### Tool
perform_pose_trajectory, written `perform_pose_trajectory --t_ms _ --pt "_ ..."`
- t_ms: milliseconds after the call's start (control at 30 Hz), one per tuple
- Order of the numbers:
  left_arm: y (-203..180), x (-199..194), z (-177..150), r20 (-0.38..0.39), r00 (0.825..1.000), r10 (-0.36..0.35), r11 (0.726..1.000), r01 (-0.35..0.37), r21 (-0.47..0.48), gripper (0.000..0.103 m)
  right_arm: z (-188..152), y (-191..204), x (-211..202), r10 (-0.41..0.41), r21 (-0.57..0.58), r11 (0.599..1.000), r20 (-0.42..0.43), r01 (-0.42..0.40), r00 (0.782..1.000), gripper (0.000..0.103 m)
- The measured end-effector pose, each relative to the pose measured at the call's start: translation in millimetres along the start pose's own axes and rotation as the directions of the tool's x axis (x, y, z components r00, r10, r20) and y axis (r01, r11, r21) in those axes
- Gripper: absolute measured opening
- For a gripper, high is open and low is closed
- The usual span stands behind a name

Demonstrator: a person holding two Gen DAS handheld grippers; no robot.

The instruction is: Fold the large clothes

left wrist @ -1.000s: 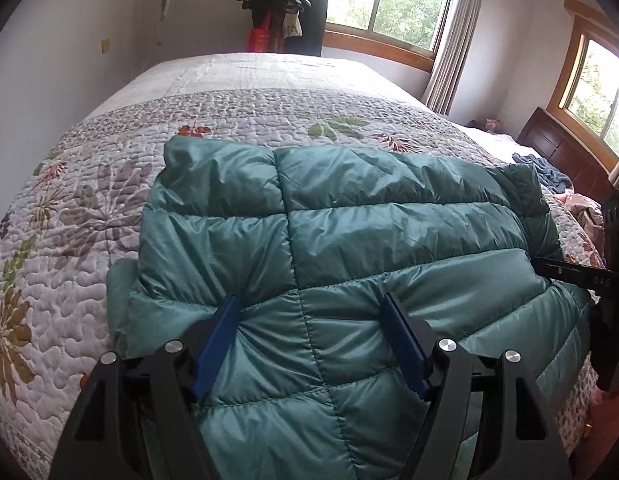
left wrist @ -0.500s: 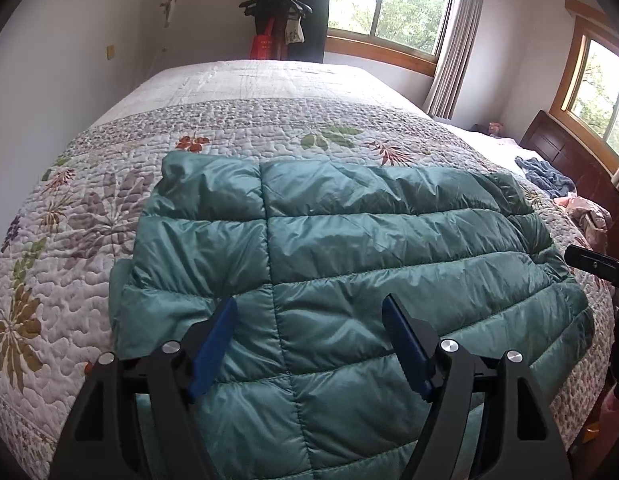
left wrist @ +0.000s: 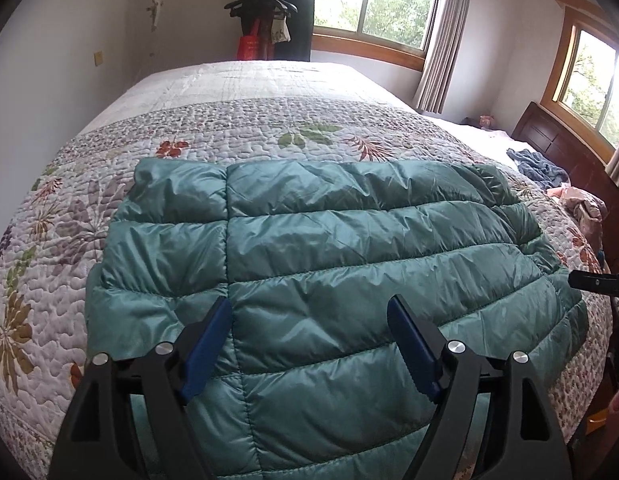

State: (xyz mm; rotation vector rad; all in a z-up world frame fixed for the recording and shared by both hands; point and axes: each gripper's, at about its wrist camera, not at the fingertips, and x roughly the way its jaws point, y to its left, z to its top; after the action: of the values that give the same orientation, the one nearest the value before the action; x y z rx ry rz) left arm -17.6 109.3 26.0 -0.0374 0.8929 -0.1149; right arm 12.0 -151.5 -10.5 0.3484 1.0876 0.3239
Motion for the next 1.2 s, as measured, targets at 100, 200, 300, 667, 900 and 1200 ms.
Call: perform_pose_trajectory --t_ms 100,200,300,667,900,1200 --pt "0.6 4.4 -1.0 0.001 1.0 0.003 1.0 -0.003 0.005 0.081 -6.9 -8.0 6.2 0.064 0.027 0.998 -0.022 -0.064 0.998 0.081" --pt "1.8 6.7 -2.3 -0.001 1.0 -0.001 1.0 0.001 0.003 0.081 -8.1 -14.6 17.8 0.118 0.048 0.992 -0.046 -0.116 0.992 0.083" --pt "2.3 8.3 -4.0 -0.002 1.0 -0.002 1.0 0.002 0.003 0.081 -7.3 -21.9 33.9 0.201 0.09 0.977 -0.074 -0.194 0.977 0.083" --pt "3.9 11.4 -5.5 -0.006 1.0 -0.008 1.0 0.008 -0.012 0.082 0.8 -5.0 40.3 0.316 0.093 0.947 -0.073 -0.309 0.946 0.025" --pt "-0.5 3.6 -5.2 -0.003 0.999 -0.051 0.999 0.051 -0.003 0.082 11.1 -1.8 -3.9 0.311 0.046 0.949 0.037 -0.313 0.95 0.019" --pt "-7.3 13.5 -9.3 -0.009 0.998 -0.069 0.997 0.07 0.037 0.082 1.3 -28.6 18.3 0.232 0.156 0.961 -0.02 -0.227 0.972 0.019"
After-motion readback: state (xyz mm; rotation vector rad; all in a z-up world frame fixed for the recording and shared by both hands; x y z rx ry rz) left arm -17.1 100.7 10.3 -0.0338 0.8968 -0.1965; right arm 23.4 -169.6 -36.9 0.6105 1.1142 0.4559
